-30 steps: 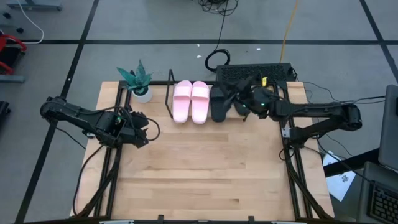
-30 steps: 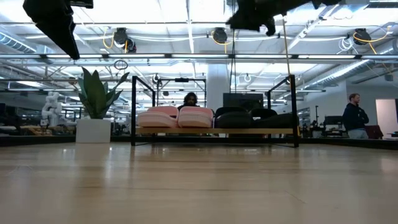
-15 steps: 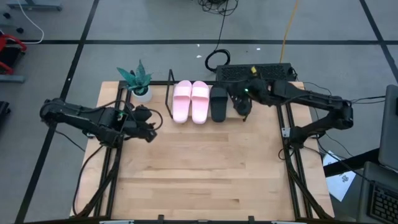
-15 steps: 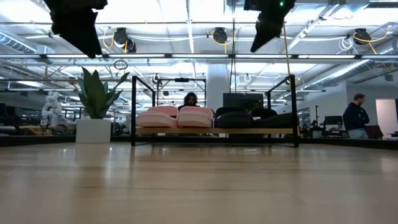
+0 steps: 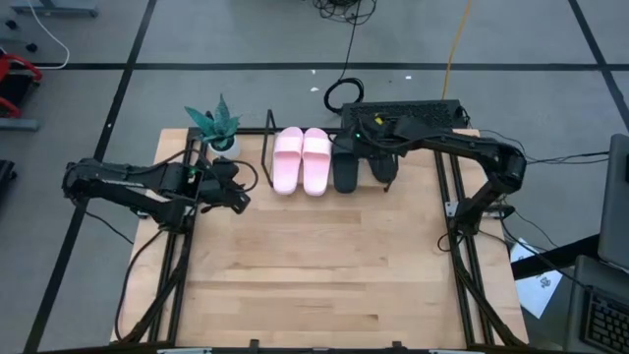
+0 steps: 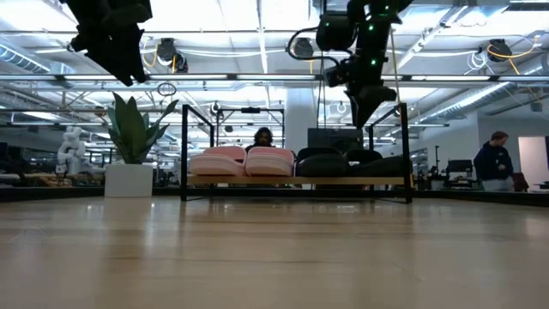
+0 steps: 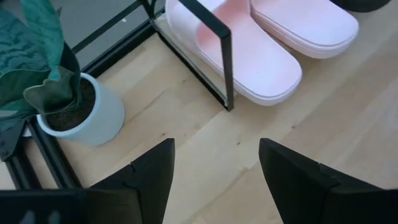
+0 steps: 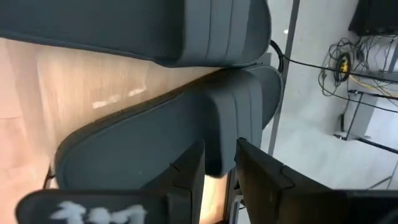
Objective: Pick and place slides into the shelf
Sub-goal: Adjust the right black slide on the shelf
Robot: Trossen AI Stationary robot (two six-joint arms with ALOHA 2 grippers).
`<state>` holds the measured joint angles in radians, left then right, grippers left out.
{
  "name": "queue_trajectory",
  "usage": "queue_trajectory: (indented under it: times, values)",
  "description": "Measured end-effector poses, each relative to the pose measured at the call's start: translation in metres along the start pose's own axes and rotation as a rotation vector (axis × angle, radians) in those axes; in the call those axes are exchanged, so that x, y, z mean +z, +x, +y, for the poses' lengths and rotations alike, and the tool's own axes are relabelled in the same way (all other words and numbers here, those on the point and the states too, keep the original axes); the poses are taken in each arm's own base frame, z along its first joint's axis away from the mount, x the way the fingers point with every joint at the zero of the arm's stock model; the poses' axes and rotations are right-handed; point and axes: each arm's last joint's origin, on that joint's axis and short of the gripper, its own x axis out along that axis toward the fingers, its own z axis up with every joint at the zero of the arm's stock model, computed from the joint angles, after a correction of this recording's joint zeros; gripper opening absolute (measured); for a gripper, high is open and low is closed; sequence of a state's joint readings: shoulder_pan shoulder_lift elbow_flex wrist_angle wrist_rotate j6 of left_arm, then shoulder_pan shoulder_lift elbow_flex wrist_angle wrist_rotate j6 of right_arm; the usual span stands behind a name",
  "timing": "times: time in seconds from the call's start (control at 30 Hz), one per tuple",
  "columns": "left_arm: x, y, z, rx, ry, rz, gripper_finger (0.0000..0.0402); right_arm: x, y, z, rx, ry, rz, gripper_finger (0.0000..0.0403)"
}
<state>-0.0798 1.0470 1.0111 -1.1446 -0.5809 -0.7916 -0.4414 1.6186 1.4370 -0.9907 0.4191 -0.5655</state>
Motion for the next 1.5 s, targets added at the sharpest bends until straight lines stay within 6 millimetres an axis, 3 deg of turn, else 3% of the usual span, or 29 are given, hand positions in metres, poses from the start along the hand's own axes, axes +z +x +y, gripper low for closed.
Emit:
queue_trajectory:
  times: [0.27,0.63,0.9,1.5]
  values:
    - [0.002,0.002,0.003,0.014,-0.010,0.005,0.0237,-0.003,0.015,-0.008,0.015,0.022,0.038,0.0083]
    - [0.003,0.003,0.004,0.021,-0.021,0.008,0.0237,-0.002,0.015,-0.011,0.017,0.024,0.003,0.0146]
    - [0.003,0.003,0.004,0.020,-0.026,0.008,0.0237,-0.008,0.030,0.001,0.039,-0.022,0.040,0.0145]
    - [0.003,0.003,0.004,0.019,-0.082,0.009,0.0237,-0.013,0.067,0.020,-0.117,-0.113,0.051,0.0144]
